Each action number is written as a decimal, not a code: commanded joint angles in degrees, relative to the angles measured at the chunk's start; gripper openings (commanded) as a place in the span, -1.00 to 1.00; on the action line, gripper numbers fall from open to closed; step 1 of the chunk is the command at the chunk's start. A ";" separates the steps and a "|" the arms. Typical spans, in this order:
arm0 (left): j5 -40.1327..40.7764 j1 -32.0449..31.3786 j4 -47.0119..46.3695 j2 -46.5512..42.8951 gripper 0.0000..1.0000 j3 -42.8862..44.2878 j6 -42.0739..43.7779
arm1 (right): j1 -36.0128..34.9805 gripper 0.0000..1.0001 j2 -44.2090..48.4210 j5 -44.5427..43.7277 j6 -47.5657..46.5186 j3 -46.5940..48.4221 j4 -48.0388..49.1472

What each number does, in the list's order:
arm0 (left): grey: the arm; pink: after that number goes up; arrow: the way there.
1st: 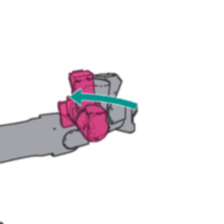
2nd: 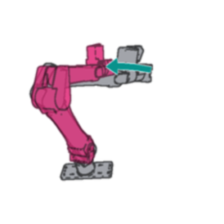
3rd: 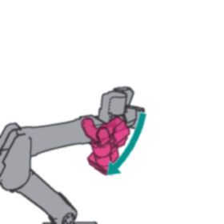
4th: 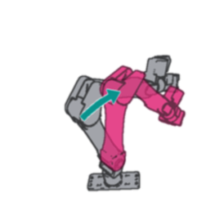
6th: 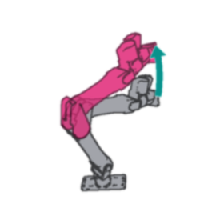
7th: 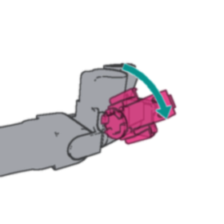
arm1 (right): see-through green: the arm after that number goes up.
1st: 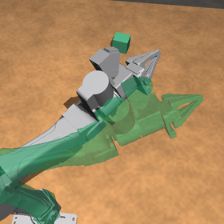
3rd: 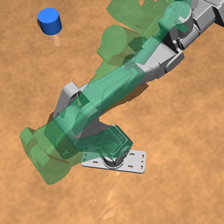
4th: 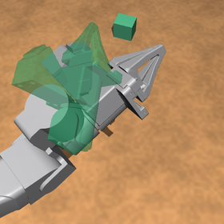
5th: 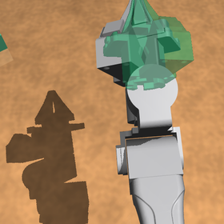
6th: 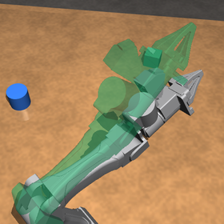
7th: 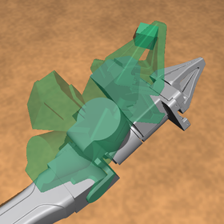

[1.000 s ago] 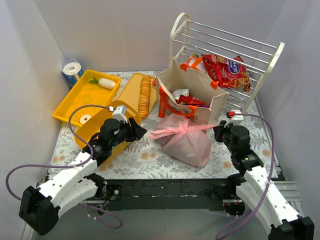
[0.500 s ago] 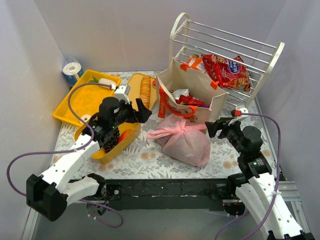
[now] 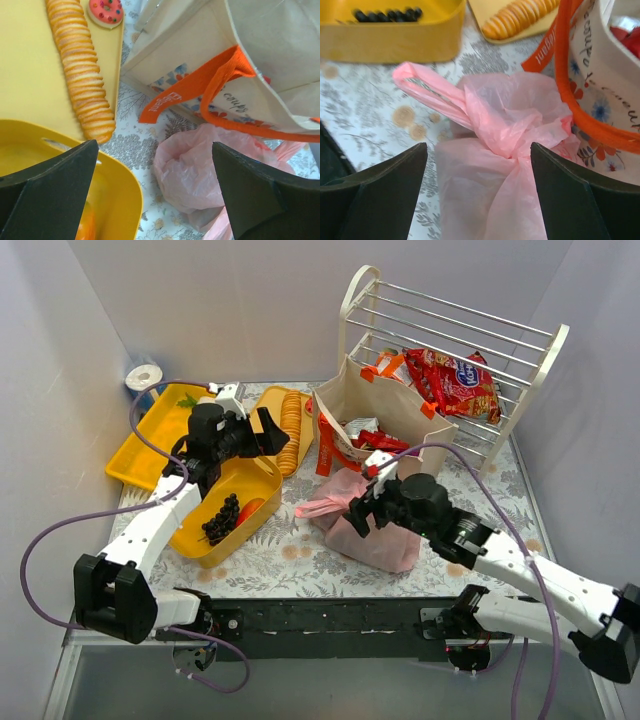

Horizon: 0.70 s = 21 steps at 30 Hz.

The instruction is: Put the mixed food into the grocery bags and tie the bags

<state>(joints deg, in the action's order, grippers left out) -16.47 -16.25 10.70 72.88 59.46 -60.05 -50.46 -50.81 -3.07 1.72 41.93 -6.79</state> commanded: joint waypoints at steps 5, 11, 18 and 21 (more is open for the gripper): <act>3.38 0.08 -0.68 -2.75 0.96 -3.48 4.33 | -6.41 0.86 -8.16 -21.17 -6.98 4.47 0.37; 2.32 0.08 -0.33 -2.30 0.96 -3.83 4.33 | -6.50 0.88 -12.91 -18.65 -9.10 4.48 0.02; 2.58 0.08 -0.42 -3.09 0.96 -4.09 4.59 | -5.88 0.94 -21.61 -18.72 -8.49 6.13 -4.45; 2.41 0.08 -0.33 -3.27 0.96 -4.09 4.68 | -5.36 0.82 -23.90 -19.16 -7.61 6.93 -6.48</act>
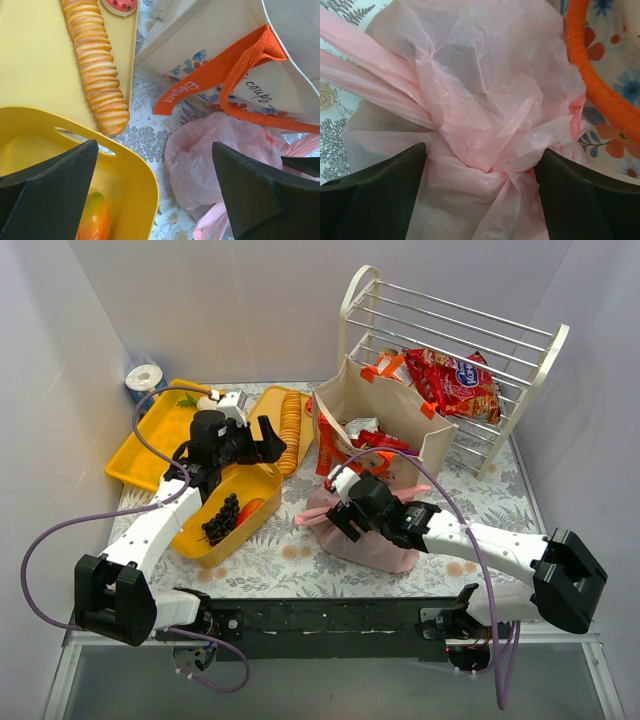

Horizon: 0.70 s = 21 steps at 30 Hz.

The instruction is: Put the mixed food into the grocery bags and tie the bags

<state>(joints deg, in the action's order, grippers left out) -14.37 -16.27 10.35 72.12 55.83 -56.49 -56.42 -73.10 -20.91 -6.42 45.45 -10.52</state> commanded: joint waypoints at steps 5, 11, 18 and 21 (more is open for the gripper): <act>0.13 0.01 -0.07 -3.30 0.96 -0.37 1.38 | 0.96 -0.29 -0.38 2.70 1.05 3.06 -1.43; -0.66 0.10 -0.51 -4.18 0.96 -0.64 1.12 | 0.35 -0.97 1.90 13.69 1.57 10.61 -7.65; -1.27 0.10 -0.94 -4.79 0.96 -0.99 0.68 | -2.20 -0.97 9.28 16.87 2.11 20.54 -7.93; -1.01 0.10 -1.47 -5.32 0.96 -1.34 0.68 | -2.11 -0.97 9.64 14.94 0.27 25.64 -6.62</act>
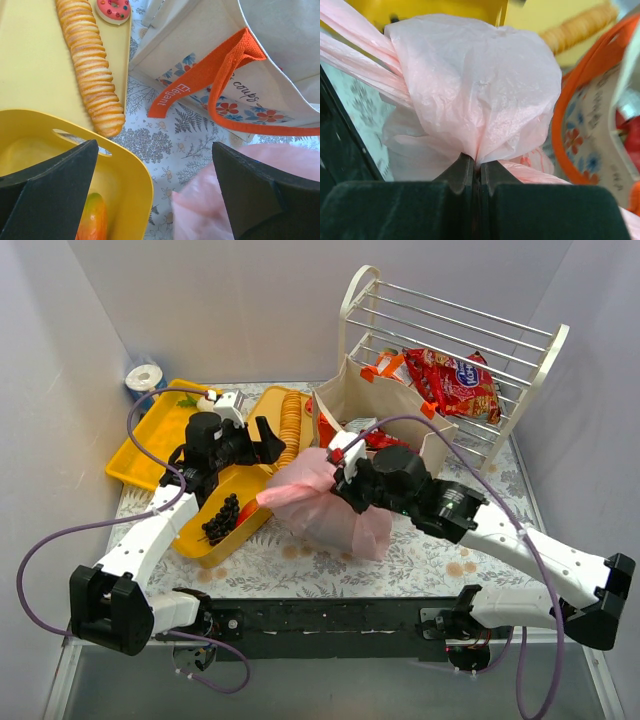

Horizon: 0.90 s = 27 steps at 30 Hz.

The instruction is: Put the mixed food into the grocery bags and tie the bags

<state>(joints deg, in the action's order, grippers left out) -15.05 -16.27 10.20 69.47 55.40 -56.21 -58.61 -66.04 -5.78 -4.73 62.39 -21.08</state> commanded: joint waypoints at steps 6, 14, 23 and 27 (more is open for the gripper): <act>-1.91 0.01 -2.02 -2.32 0.96 -1.26 0.22 | 7.09 -0.97 -3.46 0.06 -5.37 23.96 3.15; -1.56 -0.07 -2.55 -2.59 0.96 -1.70 0.75 | 27.29 -0.97 -10.06 16.50 -2.92 37.80 7.27; -1.91 0.01 -2.29 -1.80 0.96 -1.52 0.66 | 40.05 -0.97 -17.54 32.22 -1.51 39.93 13.07; -4.01 0.01 -4.48 -0.74 0.96 -1.87 -1.62 | 40.42 -0.97 -17.11 35.30 0.94 35.79 16.42</act>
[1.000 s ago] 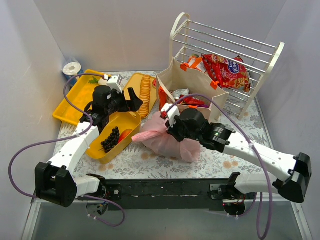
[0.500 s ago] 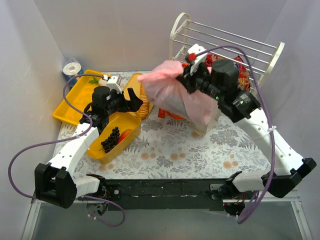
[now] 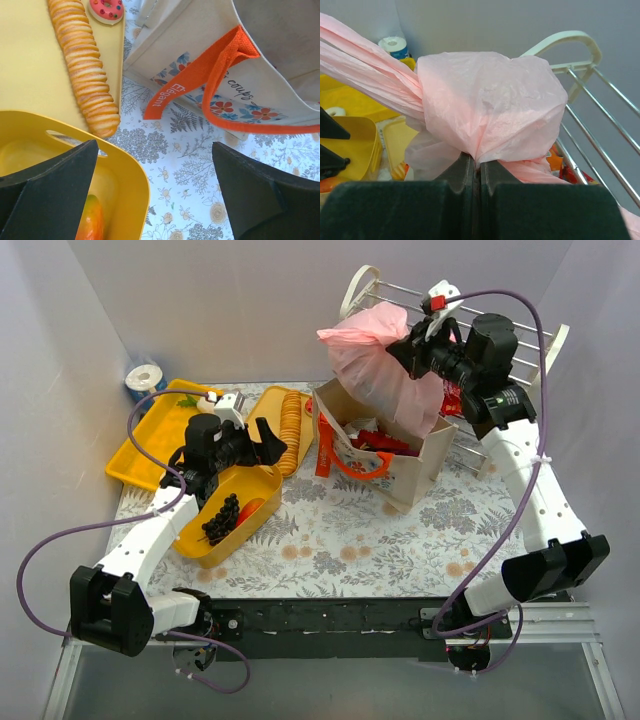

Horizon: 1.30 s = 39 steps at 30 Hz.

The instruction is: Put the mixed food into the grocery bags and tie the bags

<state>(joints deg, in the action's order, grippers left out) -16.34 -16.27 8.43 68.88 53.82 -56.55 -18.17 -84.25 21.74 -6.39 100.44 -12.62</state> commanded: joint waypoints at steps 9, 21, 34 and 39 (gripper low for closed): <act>-8.28 -1.39 -8.08 9.07 0.96 10.48 -11.47 | -0.02 -0.97 5.67 5.34 1.47 -18.33 9.90; -7.21 -6.58 -6.67 28.05 0.89 27.64 -15.08 | -0.11 -0.97 11.83 -9.60 -1.87 -25.21 4.28; -13.54 -8.95 -11.59 29.03 -0.77 23.34 -18.24 | -8.36 -0.97 -2.30 -17.86 -3.63 -21.96 1.29; -14.33 -9.04 -12.29 28.06 -1.00 24.57 -20.17 | -9.51 -0.97 -11.89 -25.67 -3.10 -19.50 -1.79</act>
<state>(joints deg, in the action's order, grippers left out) -28.86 -25.41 -0.93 99.92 77.41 -74.96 -26.94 -89.84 3.86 -9.28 78.26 -10.59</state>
